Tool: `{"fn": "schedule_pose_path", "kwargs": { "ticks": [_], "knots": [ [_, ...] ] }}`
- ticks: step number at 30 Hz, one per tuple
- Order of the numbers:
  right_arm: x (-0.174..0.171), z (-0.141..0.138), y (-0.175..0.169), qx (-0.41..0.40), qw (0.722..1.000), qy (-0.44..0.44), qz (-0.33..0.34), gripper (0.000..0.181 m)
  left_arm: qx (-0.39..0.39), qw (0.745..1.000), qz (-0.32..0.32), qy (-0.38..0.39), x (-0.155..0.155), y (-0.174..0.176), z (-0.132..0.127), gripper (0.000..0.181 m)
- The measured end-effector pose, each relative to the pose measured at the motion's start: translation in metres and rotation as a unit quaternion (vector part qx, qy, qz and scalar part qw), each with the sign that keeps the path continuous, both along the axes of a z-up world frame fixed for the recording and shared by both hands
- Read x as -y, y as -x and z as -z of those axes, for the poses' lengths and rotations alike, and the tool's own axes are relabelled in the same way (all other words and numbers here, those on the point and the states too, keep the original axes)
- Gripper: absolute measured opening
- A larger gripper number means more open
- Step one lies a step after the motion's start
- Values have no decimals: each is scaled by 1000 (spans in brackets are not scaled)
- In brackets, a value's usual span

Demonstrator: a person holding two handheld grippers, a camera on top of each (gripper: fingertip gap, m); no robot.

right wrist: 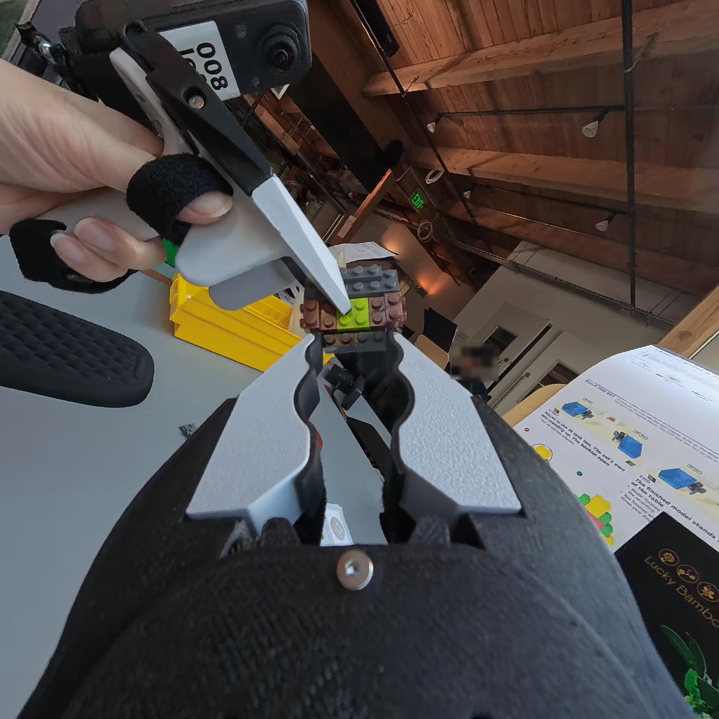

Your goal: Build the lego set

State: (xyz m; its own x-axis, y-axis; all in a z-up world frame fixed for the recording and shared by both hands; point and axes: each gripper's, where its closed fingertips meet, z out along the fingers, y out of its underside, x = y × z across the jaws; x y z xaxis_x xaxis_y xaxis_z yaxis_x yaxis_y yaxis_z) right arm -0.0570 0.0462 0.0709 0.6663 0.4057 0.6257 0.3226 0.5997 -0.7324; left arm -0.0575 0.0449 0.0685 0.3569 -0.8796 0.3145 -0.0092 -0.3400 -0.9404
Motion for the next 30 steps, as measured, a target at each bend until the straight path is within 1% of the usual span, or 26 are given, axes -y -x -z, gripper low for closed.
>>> {"fn": "schedule_pose_path", "kwargs": {
  "ticks": [3,4,5,9,11,13,19,26,27,30],
  "knots": [
    [1,-5,-5,-23,1000,1,-5,31,-18,1000,6,2,0,-6,-5,17],
    [1,-7,-7,-32,999,2,-7,35,-22,1000,10,5,1,-8,-7,16],
    [1,-8,-8,-40,999,4,-9,36,-26,1000,13,10,1,-10,-9,16],
    [0,-12,-14,-68,998,9,-11,31,-46,998,17,25,1,-16,-12,17],
    [-1,-13,-16,-81,997,17,-14,31,-68,997,17,29,0,-21,-8,20],
    [-2,-13,-16,-84,996,21,-13,31,-68,997,13,27,-1,-25,-9,17],
    [-6,-12,-19,-105,993,45,-22,31,-63,997,15,43,-4,-30,-8,17],
    [-10,-10,-23,-122,990,60,-29,31,-78,997,7,26,-6,-34,-9,19],
    [-11,-9,-23,-120,991,62,-28,31,-81,996,3,27,-7,-34,-8,15],
    [-18,-2,-22,-117,989,88,-22,32,-85,996,-4,36,-14,-33,-2,15]
  ]
}}
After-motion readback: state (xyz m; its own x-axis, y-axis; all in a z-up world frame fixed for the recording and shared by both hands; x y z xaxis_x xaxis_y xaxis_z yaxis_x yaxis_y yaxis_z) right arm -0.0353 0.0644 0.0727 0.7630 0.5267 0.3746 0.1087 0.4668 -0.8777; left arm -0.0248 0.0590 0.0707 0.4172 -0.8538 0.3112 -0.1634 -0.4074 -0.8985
